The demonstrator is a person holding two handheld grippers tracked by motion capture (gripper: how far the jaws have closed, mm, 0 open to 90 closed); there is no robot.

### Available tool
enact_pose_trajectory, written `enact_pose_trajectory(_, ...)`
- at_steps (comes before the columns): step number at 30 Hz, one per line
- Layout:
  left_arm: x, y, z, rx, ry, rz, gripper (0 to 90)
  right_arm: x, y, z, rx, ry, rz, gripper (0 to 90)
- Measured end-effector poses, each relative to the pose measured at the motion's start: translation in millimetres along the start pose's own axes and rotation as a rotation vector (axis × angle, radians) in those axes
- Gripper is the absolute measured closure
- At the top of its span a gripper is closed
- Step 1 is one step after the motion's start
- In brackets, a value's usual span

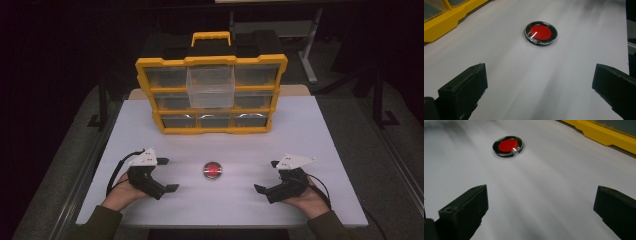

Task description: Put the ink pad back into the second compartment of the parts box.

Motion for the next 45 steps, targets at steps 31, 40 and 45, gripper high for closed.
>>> enact_pose_trajectory(31, -9.6, 14.2, 3.7, -0.018, -0.024, 0.009, 0.0, -0.6, -0.9, 0.3, 0.007, 0.009, -0.014, 0.0)
enact_pose_trajectory(40, -13.5, 19.8, 3.3, -0.017, -0.026, 0.01, 0.0, -1.3, -2.1, 0.1, 0.01, 0.01, -0.009, 0.0)
enact_pose_trajectory(45, -15.9, 24.7, 2.3, -0.028, -0.032, 0.011, 0.0, -1.2, -1.8, 0.1, 0.012, 0.011, -0.011, 0.0)
Point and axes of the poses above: each handheld gripper's, and its own axes: x roughly backward along the jaws, y roughly out of its top, z roughly to its left, the point moved 2 cm from there along -x, roughly forward along the jaws
